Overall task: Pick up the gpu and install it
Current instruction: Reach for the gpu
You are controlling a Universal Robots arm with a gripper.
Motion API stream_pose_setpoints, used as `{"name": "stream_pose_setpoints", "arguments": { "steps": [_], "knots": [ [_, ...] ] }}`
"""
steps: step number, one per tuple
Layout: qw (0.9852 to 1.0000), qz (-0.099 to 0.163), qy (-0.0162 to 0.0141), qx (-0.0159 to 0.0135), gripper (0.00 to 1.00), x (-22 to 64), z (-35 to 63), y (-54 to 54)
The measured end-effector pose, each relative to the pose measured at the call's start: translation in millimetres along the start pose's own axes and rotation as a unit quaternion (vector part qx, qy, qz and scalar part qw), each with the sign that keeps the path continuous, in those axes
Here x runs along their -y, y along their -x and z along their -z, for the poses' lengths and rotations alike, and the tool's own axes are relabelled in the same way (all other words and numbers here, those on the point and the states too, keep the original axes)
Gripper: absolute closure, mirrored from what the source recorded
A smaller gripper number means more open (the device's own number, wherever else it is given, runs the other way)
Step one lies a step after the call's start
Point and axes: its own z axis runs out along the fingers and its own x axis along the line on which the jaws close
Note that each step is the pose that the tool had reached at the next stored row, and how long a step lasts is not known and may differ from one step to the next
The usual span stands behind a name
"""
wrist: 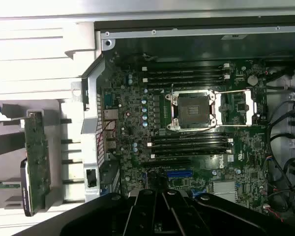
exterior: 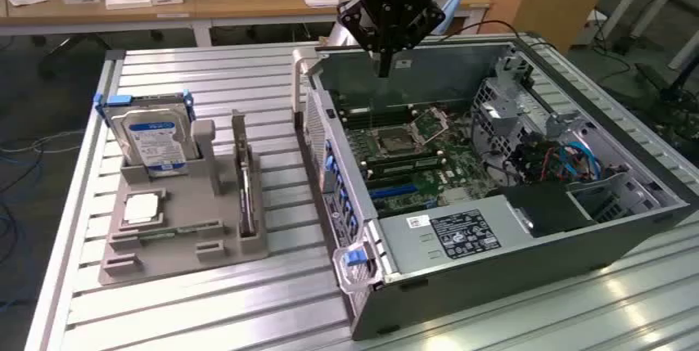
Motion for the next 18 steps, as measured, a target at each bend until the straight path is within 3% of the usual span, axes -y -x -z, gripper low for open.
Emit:
{"name": "stream_pose_setpoints", "arguments": {
  "steps": [9,18],
  "knots": [
    [1.0,0.0,0.0001,0.0,0.89,0.1,0.0,-1.7],
    [1.0,0.0,0.0,0.0,0.89,0.8,0.3,-10.5]
  ]
}}
